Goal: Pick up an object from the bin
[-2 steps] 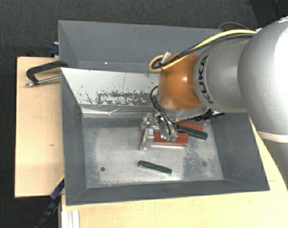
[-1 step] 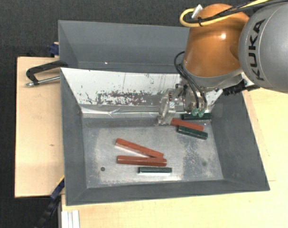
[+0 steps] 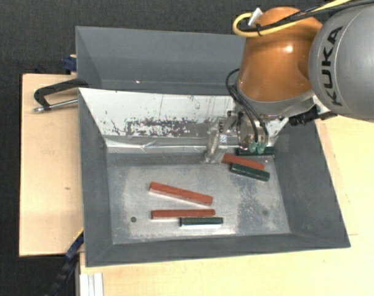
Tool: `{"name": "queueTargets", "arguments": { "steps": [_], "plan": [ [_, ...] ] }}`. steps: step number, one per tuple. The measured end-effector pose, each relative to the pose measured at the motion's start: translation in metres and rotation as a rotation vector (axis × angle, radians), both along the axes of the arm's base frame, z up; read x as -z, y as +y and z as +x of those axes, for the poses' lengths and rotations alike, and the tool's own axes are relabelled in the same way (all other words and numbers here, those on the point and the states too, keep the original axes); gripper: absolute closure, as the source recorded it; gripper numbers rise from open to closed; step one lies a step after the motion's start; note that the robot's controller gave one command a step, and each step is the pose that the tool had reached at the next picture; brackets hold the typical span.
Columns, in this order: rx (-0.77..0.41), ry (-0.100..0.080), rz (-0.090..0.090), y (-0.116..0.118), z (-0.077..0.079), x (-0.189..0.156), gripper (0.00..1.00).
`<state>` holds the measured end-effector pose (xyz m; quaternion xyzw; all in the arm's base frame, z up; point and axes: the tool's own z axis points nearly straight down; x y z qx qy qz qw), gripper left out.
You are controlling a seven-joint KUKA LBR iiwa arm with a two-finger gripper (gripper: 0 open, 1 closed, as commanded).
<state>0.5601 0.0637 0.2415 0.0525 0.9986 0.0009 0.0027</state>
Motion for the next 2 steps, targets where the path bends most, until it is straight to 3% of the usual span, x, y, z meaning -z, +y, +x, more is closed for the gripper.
{"name": "queueTargets", "arguments": {
  "steps": [1,2],
  "plan": [
    [-0.141,0.000,-0.001,0.020,-0.025,0.146,0.00],
    [-0.150,0.003,0.000,0.022,-0.027,0.158,1.00]
  ]
}}
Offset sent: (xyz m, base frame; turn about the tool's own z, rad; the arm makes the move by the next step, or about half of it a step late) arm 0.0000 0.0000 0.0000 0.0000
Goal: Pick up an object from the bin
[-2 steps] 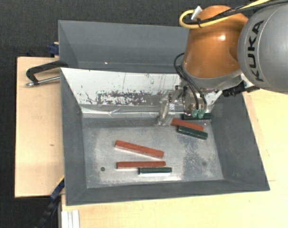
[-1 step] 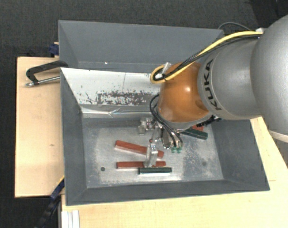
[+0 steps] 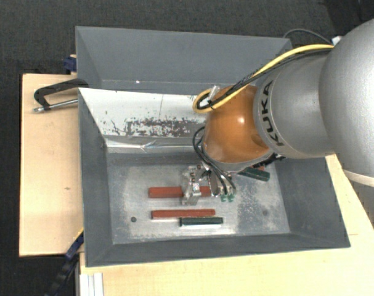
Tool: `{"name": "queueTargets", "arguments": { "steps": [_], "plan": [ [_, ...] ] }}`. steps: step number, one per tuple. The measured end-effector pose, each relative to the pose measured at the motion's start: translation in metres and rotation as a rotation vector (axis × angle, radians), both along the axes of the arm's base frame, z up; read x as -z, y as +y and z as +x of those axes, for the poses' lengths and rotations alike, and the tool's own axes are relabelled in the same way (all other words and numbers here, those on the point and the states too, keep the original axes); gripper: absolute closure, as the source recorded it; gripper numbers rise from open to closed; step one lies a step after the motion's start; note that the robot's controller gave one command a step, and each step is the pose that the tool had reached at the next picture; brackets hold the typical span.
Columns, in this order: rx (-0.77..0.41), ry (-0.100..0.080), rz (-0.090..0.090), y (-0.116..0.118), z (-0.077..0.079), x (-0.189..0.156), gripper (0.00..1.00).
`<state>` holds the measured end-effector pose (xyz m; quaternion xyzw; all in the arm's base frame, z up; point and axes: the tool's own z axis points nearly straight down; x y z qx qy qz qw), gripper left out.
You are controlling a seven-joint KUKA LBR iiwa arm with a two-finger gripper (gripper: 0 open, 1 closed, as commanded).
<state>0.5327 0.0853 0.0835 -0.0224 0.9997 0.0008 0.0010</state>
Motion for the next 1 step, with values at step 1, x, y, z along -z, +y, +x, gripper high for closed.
{"name": "queueTargets", "arguments": {
  "steps": [1],
  "plan": [
    [0.000,0.000,0.000,0.0000,0.0000,0.0000,1.00]
  ]
}}
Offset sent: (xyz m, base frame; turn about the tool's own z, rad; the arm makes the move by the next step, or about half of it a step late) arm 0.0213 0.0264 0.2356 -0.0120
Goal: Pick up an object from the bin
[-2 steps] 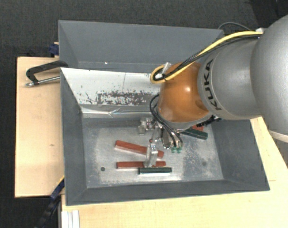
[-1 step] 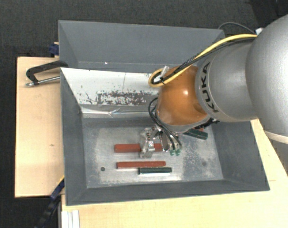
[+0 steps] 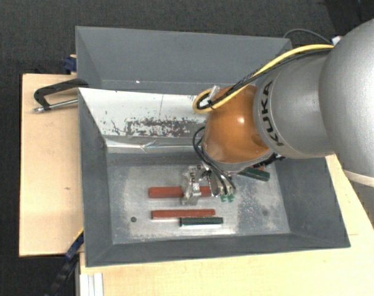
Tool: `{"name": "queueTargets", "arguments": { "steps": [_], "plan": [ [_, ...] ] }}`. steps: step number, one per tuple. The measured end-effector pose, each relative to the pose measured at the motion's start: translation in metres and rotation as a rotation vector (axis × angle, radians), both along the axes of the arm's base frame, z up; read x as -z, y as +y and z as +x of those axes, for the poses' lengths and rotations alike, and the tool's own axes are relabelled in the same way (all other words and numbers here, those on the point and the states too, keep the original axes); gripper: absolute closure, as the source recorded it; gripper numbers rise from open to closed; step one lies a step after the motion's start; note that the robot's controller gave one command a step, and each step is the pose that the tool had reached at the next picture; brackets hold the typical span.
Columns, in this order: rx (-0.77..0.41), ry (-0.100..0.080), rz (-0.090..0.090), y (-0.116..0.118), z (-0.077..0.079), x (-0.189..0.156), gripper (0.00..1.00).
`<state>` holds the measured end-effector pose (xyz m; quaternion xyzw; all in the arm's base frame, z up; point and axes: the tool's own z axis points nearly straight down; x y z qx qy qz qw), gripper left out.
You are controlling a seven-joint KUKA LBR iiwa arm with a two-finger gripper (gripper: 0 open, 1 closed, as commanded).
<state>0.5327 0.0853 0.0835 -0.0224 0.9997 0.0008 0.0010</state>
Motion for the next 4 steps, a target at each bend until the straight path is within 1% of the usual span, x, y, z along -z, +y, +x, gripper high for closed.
{"name": "queueTargets", "arguments": {
  "steps": [1,2,3,4],
  "plan": [
    [-0.004,0.004,-0.001,0.006,0.004,-0.054,1.00],
    [0.030,-0.011,0.002,0.009,-0.001,-0.060,1.00],
    [0.082,0.006,-0.001,0.015,0.001,-0.089,1.00],
    [0.168,0.000,0.001,-0.024,0.011,-0.159,1.00]
  ]
}}
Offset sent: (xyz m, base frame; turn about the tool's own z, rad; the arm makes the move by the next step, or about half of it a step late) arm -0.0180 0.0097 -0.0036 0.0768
